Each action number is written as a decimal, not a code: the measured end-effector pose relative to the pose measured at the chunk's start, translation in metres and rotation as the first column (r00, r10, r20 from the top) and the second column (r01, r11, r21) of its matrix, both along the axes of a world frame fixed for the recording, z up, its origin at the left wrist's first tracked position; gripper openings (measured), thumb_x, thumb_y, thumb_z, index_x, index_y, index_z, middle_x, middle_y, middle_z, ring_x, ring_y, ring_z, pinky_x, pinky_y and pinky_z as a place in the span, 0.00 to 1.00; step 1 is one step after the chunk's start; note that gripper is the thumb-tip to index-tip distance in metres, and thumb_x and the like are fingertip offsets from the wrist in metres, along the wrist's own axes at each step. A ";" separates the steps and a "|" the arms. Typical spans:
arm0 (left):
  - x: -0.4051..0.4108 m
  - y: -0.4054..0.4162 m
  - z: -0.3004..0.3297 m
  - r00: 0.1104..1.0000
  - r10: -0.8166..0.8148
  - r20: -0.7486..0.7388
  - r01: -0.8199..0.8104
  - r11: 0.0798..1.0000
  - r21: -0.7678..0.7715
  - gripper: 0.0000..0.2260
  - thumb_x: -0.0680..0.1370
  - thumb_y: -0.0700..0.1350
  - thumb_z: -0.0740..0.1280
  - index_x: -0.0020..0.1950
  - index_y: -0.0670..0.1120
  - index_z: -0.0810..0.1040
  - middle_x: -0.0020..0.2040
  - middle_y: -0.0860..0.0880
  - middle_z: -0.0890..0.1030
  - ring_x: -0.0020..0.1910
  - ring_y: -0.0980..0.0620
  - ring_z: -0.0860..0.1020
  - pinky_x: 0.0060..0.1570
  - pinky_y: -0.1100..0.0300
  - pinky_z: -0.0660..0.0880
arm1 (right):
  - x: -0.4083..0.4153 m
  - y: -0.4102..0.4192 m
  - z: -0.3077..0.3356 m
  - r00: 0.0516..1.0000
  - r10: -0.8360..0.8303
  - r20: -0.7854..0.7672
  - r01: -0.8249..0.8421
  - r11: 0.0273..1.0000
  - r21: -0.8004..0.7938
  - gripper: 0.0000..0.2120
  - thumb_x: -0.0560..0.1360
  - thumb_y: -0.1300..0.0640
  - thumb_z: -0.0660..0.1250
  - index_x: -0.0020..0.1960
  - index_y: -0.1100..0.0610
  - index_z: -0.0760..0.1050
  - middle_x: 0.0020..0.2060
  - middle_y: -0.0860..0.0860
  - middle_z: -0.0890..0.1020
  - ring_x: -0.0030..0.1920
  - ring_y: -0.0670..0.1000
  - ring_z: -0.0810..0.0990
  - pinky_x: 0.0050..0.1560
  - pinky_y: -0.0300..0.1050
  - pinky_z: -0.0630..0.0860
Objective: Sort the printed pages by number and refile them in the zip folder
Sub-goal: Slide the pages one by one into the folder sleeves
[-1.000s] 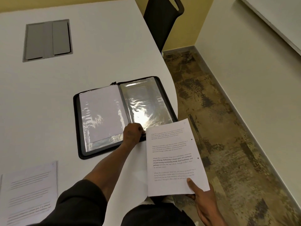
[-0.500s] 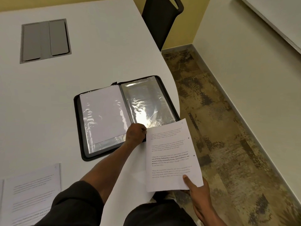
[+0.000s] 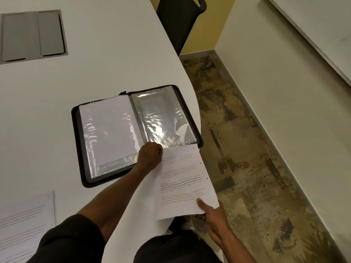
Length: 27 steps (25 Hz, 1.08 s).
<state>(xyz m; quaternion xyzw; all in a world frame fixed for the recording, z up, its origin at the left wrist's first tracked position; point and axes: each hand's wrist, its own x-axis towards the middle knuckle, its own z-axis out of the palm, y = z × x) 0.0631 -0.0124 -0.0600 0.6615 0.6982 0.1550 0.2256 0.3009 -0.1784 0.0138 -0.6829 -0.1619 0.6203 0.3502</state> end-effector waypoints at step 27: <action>0.062 0.060 -0.005 0.951 -0.248 -0.185 0.265 0.962 0.072 0.07 0.78 0.45 0.64 0.50 0.46 0.81 0.43 0.49 0.83 0.45 0.47 0.79 0.60 0.51 0.65 | 0.020 0.014 0.005 0.999 0.026 -0.035 -0.026 1.000 -0.016 0.15 0.76 0.68 0.68 0.62 0.59 0.76 0.55 0.57 0.84 0.55 0.61 0.83 0.44 0.52 0.83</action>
